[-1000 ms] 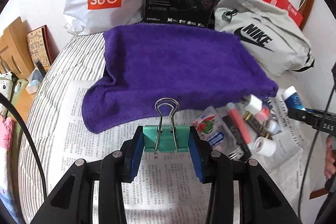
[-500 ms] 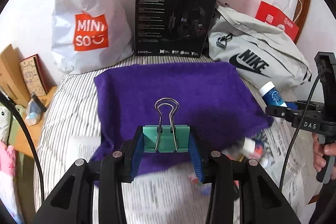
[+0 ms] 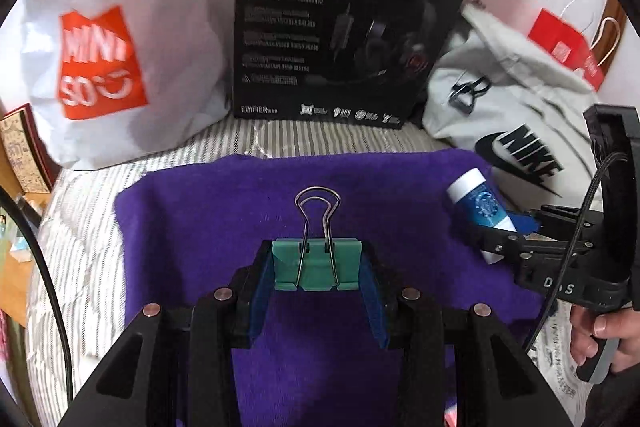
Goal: Organize rigid objects
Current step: 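Place the binder clip on the towel with the left gripper while the right places the container beside it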
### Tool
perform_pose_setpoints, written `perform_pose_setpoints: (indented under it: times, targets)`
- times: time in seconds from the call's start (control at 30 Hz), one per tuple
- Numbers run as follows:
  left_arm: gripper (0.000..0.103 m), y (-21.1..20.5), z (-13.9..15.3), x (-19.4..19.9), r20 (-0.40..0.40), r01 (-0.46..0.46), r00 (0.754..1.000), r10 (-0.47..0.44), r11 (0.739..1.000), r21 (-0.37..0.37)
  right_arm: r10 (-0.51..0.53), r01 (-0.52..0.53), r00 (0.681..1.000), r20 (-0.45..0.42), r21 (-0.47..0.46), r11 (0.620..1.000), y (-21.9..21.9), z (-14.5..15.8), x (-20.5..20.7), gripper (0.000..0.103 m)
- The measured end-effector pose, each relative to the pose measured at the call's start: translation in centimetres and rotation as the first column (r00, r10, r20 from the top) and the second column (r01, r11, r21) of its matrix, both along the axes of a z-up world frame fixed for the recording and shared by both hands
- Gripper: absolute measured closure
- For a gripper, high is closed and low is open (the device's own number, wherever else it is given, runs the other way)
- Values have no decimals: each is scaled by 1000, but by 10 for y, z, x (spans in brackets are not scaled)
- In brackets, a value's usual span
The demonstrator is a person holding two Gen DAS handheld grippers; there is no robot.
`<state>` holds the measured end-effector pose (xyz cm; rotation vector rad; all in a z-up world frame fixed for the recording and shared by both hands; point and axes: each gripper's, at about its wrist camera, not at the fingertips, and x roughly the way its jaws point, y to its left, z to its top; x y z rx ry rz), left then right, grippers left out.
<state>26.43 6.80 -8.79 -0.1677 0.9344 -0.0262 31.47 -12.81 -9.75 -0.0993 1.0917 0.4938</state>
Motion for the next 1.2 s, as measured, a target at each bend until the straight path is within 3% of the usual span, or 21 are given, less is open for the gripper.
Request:
perform_pose_setpoints:
  times: [0.17, 0.33, 0.57, 0.63, 0.7, 0.77, 0.87, 0.97, 1.07, 1.2]
  targets:
    - [64, 8, -20, 24, -62, -17, 998, 16, 1000, -18, 1, -3, 999, -50, -34, 999, 19, -26, 21, 66]
    - [64, 8, -36, 37, -123, -15, 992, 13, 1000, -18, 16, -19, 999, -43, -82, 996, 27, -36, 24, 66]
    - [64, 0, -39, 39, -123, 2, 992, 4, 999, 46, 41, -44, 999, -30, -112, 993, 33, -35, 25, 66]
    - [62, -1, -40, 40, -129, 10, 992, -2, 998, 60, 52, -55, 998, -34, -112, 992, 34, -36, 25, 64]
    - [55, -2, -40, 37, -132, 22, 991, -14, 998, 57, 72, -76, 997, -43, -109, 991, 35, -35, 24, 54]
    - [52, -2, -40, 32, -133, 25, 991, -16, 998, 63, 82, -87, 995, -52, -109, 990, 34, -35, 19, 48]
    - [46, -3, -41, 21, -137, 25, 990, -15, 997, 74, 75, -82, 995, -59, -125, 989, 28, -34, 10, 47]
    - [46, 0, -40, 8, -145, -20, 989, 30, 997, 72, 42, -50, 994, -99, -75, 996, 14, -29, 1, 47]
    - [51, 10, -20, -22, -96, -68, 993, 71, 997, 34, -21, 21, 992, -123, 3, 1000, -2, -15, -15, 47]
    - [49, -11, 9, -68, -48, -71, 996, 74, 996, 62, -53, 55, 995, -80, 17, 998, -22, 13, -53, 46]
